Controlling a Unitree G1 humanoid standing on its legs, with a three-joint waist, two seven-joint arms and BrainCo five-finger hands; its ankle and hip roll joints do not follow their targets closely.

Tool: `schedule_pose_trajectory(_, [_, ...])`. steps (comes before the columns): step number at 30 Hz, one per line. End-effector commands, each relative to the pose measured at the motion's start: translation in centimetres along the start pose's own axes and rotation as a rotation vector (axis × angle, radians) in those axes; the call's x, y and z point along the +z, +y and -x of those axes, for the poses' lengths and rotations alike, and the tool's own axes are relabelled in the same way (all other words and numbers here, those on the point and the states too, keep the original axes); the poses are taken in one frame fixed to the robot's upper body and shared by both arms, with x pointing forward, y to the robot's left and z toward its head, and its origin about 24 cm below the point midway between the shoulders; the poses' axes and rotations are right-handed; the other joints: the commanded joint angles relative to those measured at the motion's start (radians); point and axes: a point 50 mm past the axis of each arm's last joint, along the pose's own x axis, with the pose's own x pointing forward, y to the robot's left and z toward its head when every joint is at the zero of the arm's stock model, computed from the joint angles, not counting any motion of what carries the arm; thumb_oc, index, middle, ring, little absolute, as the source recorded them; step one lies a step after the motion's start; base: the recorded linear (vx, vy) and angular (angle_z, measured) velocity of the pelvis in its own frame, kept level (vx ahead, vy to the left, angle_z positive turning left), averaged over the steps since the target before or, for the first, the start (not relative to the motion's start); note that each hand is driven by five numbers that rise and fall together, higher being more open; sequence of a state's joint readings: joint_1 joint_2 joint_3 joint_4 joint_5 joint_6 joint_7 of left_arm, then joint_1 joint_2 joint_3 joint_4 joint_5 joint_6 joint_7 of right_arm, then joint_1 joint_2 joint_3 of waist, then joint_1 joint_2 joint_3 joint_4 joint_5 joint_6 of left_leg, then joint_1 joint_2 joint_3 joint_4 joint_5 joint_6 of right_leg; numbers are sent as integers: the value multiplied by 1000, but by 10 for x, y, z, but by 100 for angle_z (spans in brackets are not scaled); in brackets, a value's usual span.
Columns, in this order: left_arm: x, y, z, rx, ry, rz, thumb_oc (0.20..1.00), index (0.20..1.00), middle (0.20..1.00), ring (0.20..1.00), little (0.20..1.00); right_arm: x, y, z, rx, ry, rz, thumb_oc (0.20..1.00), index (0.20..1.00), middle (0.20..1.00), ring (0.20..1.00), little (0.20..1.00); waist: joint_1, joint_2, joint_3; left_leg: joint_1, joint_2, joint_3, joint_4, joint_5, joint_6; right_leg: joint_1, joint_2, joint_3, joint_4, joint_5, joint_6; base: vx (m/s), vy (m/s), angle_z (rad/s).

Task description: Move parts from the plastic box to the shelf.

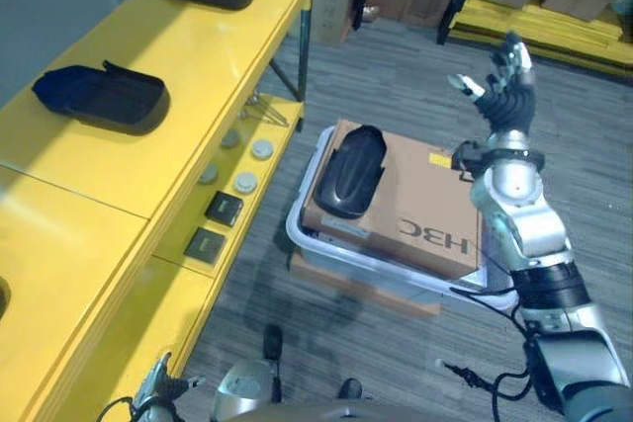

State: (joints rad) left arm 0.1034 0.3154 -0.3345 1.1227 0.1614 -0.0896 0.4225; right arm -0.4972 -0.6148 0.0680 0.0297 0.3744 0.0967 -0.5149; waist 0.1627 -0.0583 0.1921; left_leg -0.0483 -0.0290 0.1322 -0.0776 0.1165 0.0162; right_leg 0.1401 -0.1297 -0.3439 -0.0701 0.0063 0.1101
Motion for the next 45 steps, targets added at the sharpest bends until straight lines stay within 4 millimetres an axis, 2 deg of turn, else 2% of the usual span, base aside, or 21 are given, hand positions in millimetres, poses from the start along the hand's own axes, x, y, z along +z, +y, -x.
schedule_pose_trajectory(1, [-5, -3, 2, -25, 6, -65, 1000, 1000, 1000, 1000, 1000, -19, -32, -4, -168, 32, 195, 1000, 1000, 1000, 1000, 1000, 35, 37, -48, 18, 79, -19, 36, -123, -49, -117, -25, -12, 39, 3, 30, 72, 39, 0])
schedule_pose_trajectory(2, [-6, -3, 2, -25, 6, -67, 1000, 1000, 1000, 1000, 1000, -24, -37, -5, -201, 54, 220, 1000, 1000, 1000, 1000, 1000, 39, 37, -46, 11, 79, -23, 40, -124, -48, -123, -27, -16, 45, 1, 31, -16, 32, 3])
schedule_pose_trajectory(3, [-3, 1, -1, -19, -4, -65, 1000, 1000, 1000, 1000, 1000, -37, -54, -9, -291, 112, 250, 1000, 1000, 1000, 1000, 1000, 51, 41, -32, -17, 79, -36, 54, -125, -47, -149, -32, -25, 61, -1, 32, -36, 24, 5])
schedule_pose_trajectory(4, [-2, 2, -1, -18, -9, -64, 1000, 1000, 1000, 1000, 1000, -39, -57, -10, -305, 120, 257, 1000, 1000, 1000, 1000, 1000, 53, 42, -29, -25, 79, -39, 57, -125, -47, -156, -34, -26, 65, -2, 32, -141, 31, 9])
schedule_pose_trajectory(7, [16, 14, -11, 19, -63, -37, 1000, 1000, 1000, 1000, 1000, -53, -94, -24, -471, 158, 314, 1000, 1000, 1000, 1000, 1000, 75, 54, 24, -116, 72, -73, 95, -122, -45, -228, -47, -44, 92, -2, 34, -201, 36, 29])
schedule_pose_trajectory(12, [39, 28, -19, 107, -138, 23, 1000, 1000, 1000, 1000, 1000, -55, -125, -37, -564, 180, 301, 1000, 1000, 1000, 1000, 1000, 107, 68, 99, -218, 55, -132, 146, -136, -48, -300, -58, -60, 129, -11, 44, -106, 6, 17])
schedule_pose_trajectory(15, [43, 32, -20, 133, -146, 49, 1000, 1000, 1000, 1000, 1000, -53, -132, -41, -573, 181, 269, 1000, 1000, 1000, 1000, 1000, 126, 71, 122, -262, 44, -157, 161, -131, -48, -332, -65, -72, 138, -7, 47, -76, 19, 13])
schedule_pose_trajectory(20, [40, 31, -18, 132, -154, 61, 1000, 1000, 1000, 1000, 1000, -49, -134, -46, -561, 177, 246, 1000, 1000, 1000, 1000, 1000, 148, 75, 144, -297, 30, -184, 189, -135, -49, -356, -70, -77, 153, -8, 48, -12, 33, 16])
schedule_pose_trajectory(26, [30, 29, -15, 114, -138, 88, 1000, 1000, 1000, 1000, 1000, -50, -126, -51, -520, 214, 228, 1000, 1000, 1000, 1000, 1000, 172, 75, 148, -286, 20, -198, 170, -136, -48, -349, -70, -75, 147, -12, 54, 35, 58, 12])
schedule_pose_trajectory(32, [25, 27, -13, 95, -125, 98, 1000, 1000, 1000, 1000, 1000, -59, -119, -49, -466, 269, 257, 1000, 1000, 1000, 1000, 1000, 185, 81, 144, -272, 12, -206, 148, -131, -46, -341, -74, -71, 142, -16, 57, 28, 45, 8])
schedule_pose_trajectory(36, [23, 24, -13, 72, -119, 106, 1000, 1000, 1000, 1000, 1000, -73, -106, -44, -413, 335, 295, 1000, 1000, 1000, 1000, 1000, 191, 85, 148, -271, 8, -209, 145, -130, -44, -341, -77, -66, 142, -18, 56, 3, 29, 0])
schedule_pose_trajectory(42, [26, 21, -12, 69, -126, 108, 1000, 1000, 1000, 1000, 1000, -92, -93, -33, -360, 401, 317, 1000, 1000, 1000, 1000, 1000, 199, 85, 156, -269, 6, -213, 143, -129, -44, -337, -77, -65, 136, -14, 55, 0, 0, 0])
schedule_pose_trajectory(45, [28, 21, -12, 73, -130, 113, 1000, 1000, 1000, 1000, 1000, -96, -90, -31, -341, 412, 330, 1000, 1000, 1000, 1000, 1000, 204, 85, 159, -274, 5, -214, 143, -128, -44, -339, -78, -65, 134, -13, 55, 0, 0, 0])
